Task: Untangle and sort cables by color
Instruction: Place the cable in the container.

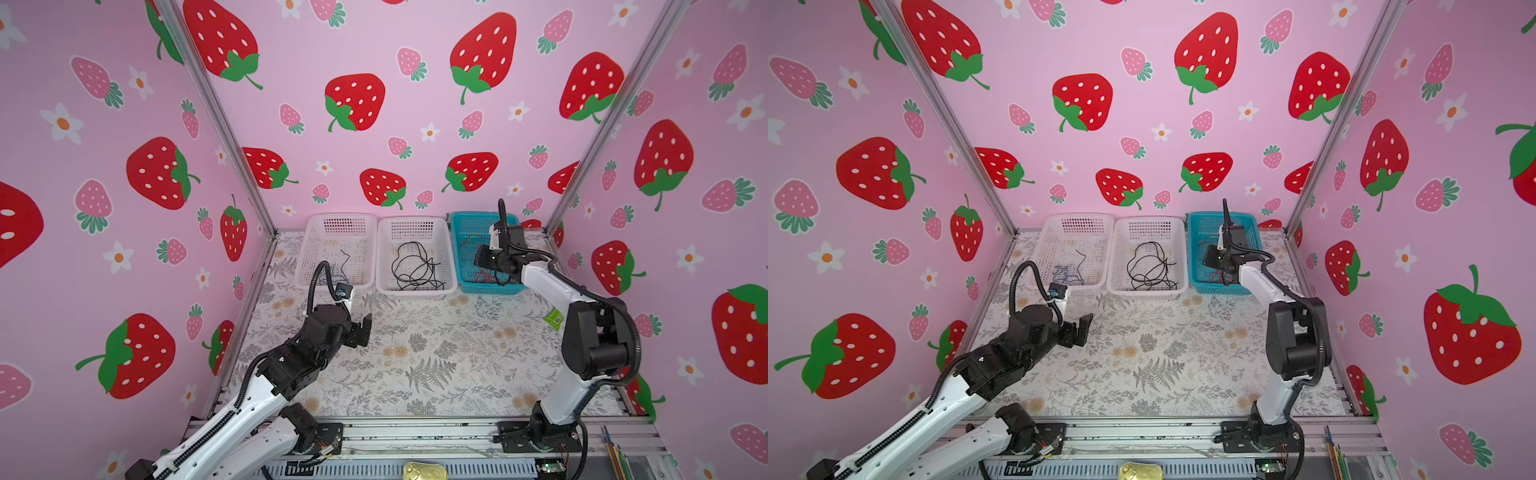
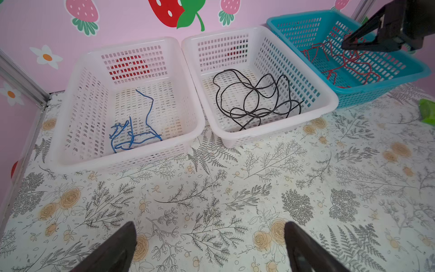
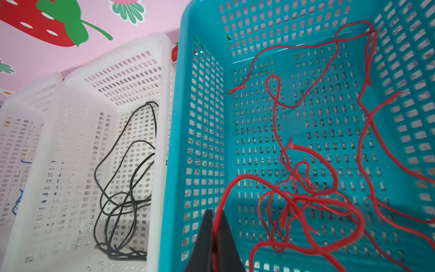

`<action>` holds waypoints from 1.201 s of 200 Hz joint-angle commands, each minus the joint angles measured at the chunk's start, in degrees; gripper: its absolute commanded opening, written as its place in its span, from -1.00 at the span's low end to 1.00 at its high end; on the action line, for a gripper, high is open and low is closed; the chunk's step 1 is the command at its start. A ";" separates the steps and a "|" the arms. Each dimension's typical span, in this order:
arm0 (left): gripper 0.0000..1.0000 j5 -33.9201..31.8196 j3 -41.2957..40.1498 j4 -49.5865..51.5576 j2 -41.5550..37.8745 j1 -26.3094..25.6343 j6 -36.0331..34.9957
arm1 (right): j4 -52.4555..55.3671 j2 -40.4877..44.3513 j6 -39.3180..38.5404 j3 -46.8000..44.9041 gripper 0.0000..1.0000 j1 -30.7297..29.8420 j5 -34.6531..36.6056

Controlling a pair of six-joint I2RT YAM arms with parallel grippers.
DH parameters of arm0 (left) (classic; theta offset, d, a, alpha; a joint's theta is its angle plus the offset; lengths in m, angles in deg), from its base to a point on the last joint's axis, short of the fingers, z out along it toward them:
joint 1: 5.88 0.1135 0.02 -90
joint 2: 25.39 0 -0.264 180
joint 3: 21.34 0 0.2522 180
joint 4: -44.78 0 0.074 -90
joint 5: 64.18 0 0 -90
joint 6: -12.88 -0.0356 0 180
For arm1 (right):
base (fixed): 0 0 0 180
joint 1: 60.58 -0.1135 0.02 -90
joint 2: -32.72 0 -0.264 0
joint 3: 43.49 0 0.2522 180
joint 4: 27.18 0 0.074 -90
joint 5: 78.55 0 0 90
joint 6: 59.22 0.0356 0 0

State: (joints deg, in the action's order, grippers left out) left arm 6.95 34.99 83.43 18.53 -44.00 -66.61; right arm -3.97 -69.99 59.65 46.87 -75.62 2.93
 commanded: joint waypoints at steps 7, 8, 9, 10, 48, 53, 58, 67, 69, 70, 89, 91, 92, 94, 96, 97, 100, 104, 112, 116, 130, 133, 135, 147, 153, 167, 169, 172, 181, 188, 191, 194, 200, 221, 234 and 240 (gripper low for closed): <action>0.98 -0.20 -0.40 -0.82 -0.25 0.16 -0.25 | -1.05 -1.37 0.80 1.39 -1.00 0.63 -1.24; 0.98 -0.15 -0.39 -0.77 -0.25 0.16 -0.24 | -1.03 -1.40 0.82 1.38 -1.00 0.63 -1.20; 0.97 -0.13 -0.38 -0.74 -0.24 0.16 -0.23 | -1.07 -1.46 0.83 1.37 -1.00 0.63 -1.18; 0.97 -0.12 -0.43 -0.73 -0.24 0.16 -0.22 | -1.04 -1.49 0.84 1.32 -1.00 0.63 -1.25; 0.98 0.10 -0.30 -0.67 0.11 0.16 -0.23 | -0.82 -2.67 1.28 1.10 -0.85 0.61 -2.63; 0.98 0.19 -0.29 -0.72 0.11 0.16 -0.23 | -0.91 -2.65 1.35 1.03 -0.84 0.61 -2.60; 0.97 0.21 -0.29 -0.71 0.11 0.16 -0.25 | -1.01 -2.51 1.43 0.94 -0.81 0.62 -2.61; 0.98 0.16 -0.37 -0.74 0.20 0.17 -0.30 | -1.19 -2.30 1.46 0.83 -0.77 0.62 -2.67; 0.98 0.20 -0.36 -0.72 0.20 0.16 -0.30 | -1.19 -2.20 1.46 0.83 -0.76 0.63 -2.70; 0.98 0.22 -0.32 -0.72 0.20 0.16 -0.26 | -1.19 -2.17 1.46 0.83 -0.75 0.59 -2.72; 0.98 0.15 -0.33 -0.71 0.20 0.14 -0.30 | -0.85 -1.92 1.38 0.83 -0.61 0.62 -2.67; 0.98 0.15 -0.37 -0.65 0.20 0.16 -0.28 | -0.84 -1.88 1.37 0.83 -0.61 0.61 -2.72; 0.98 0.15 -0.33 -0.68 0.20 0.16 -0.30 | -0.80 -1.88 1.37 0.83 -0.61 0.62 -2.68; 0.98 0.15 -0.34 -0.71 0.20 0.16 -0.24 | -0.76 -1.87 1.37 0.83 -0.60 0.63 -2.70; 0.97 0.15 -0.37 -0.71 0.27 0.20 -0.36 | -0.75 -1.87 1.37 0.83 -0.60 0.61 -2.73; 0.98 0.15 -0.37 -0.71 0.23 0.23 -0.38 | -0.80 -1.83 1.37 0.83 -0.60 0.58 -2.78; 0.98 0.16 -0.31 -0.71 0.28 0.17 -0.34 | -0.69 -1.76 1.28 0.83 -0.59 0.62 -2.81; 0.97 0.20 -0.32 -0.69 0.29 0.16 -0.33 | -0.70 -1.57 1.28 0.93 -0.58 0.63 -2.70; 0.97 0.16 -0.35 -0.72 0.29 0.16 -0.38 | -0.42 -1.25 1.28 0.93 -0.56 0.63 -2.74; 0.98 0.15 -0.32 -0.69 0.29 0.16 -0.39 | -0.37 -1.09 1.28 1.00 -0.55 0.63 -2.66; 0.98 0.07 -0.34 -0.67 0.29 0.16 -0.36 | -0.07 -0.12 1.20 1.16 -0.47 0.62 -2.30; 0.98 0.07 -0.34 -0.64 0.29 0.16 -0.33 | 0.07 0.09 1.20 1.23 -0.45 0.60 -2.20; 0.98 0.13 -0.37 -0.63 0.29 0.20 -0.36 | 0.16 0.24 1.20 1.26 -0.45 0.60 -2.14; 0.98 0.08 -0.43 -0.69 0.29 0.17 -0.39 | 0.72 1.20 0.96 1.78 -0.39 0.58 -1.61; 0.98 0.14 -0.42 -0.71 0.35 0.16 -0.33 | 1.08 1.77 0.81 2.09 -0.35 0.58 -1.35; 0.98 0.07 -0.38 -0.67 0.53 0.17 -0.31 | 1.85 3.37 0.43 2.74 -0.19 0.60 -0.75; 0.98 0.11 -0.33 -0.70 0.55 0.16 -0.33 | 1.94 3.61 0.41 2.81 -0.17 0.56 -0.66; 0.98 0.15 -0.32 -0.73 0.62 0.16 -0.31 | 2.11 4.06 0.34 2.89 -0.13 0.63 -0.43; 0.98 0.09 -0.34 -0.71 0.72 0.16 -0.32 | 2.26 5.42 0.00 3.04 0.00 0.61 -0.02; 0.98 0.07 -0.33 -0.78 0.81 0.17 -0.31 | 2.29 6.69 -0.32 2.99 0.12 0.61 0.16; 0.98 0.07 -0.38 -0.68 0.88 0.16 -0.34 | 2.25 7.29 -0.37 2.99 0.18 0.63 0.21; 0.98 0.00 -0.35 -0.69 0.90 0.16 -0.33 | 2.25 7.86 -0.45 2.91 0.22 0.62 0.32; 0.98 0.00 -0.31 -0.74 0.99 0.20 -0.31 | 2.15 8.95 -0.67 2.72 0.32 0.63 0.49; 0.98 -0.10 -0.43 -0.68 1.34 0.16 -0.24 | 1.06 13.50 -1.37 1.10 0.56 0.61 0.78; 0.98 -0.13 -0.39 -0.62 1.53 0.18 -0.20 | 0.67 16.22 -1.77 -0.22 0.67 0.63 1.21; 0.98 -0.18 -0.35 -0.61 1.75 0.16 -0.15 | 0.50 17.55 -2.00 -0.96 0.71 0.62 1.70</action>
State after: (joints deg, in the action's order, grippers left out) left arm 7.00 34.99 83.38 19.98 -44.00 -66.66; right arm -2.63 -57.29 59.03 47.37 -75.30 3.04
